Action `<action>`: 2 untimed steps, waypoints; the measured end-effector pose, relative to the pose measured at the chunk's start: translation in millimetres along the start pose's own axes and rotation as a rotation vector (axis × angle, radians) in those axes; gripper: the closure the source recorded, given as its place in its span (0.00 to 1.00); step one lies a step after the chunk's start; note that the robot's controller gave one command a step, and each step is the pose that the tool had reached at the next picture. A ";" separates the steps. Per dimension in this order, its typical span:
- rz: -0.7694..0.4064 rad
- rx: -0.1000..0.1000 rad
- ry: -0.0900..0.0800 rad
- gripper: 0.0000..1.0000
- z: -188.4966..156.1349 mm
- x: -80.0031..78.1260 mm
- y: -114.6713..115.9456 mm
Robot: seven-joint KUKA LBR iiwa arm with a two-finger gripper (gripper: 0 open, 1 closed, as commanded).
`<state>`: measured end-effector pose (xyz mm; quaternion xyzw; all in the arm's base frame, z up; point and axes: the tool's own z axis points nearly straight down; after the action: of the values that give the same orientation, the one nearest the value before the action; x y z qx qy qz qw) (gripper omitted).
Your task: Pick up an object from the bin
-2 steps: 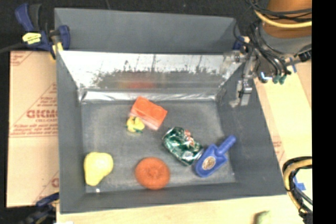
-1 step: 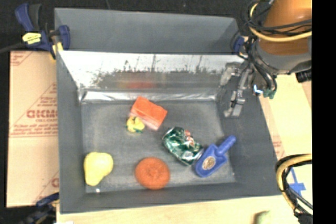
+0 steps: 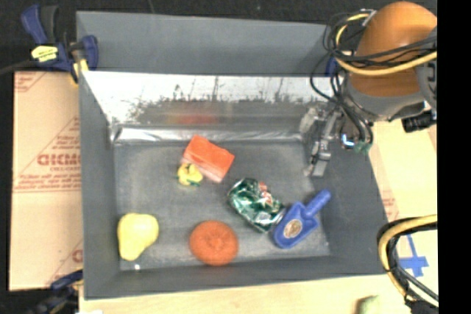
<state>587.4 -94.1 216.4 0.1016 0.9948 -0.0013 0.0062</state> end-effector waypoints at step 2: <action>0.248 -0.002 -0.002 0.00 17.5 59.0 -13.4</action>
Offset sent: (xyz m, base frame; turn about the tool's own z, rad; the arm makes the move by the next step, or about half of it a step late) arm -0.0881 0.0154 -0.0519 0.0460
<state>527.1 -95.4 198.2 0.2236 0.9746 0.0005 0.0076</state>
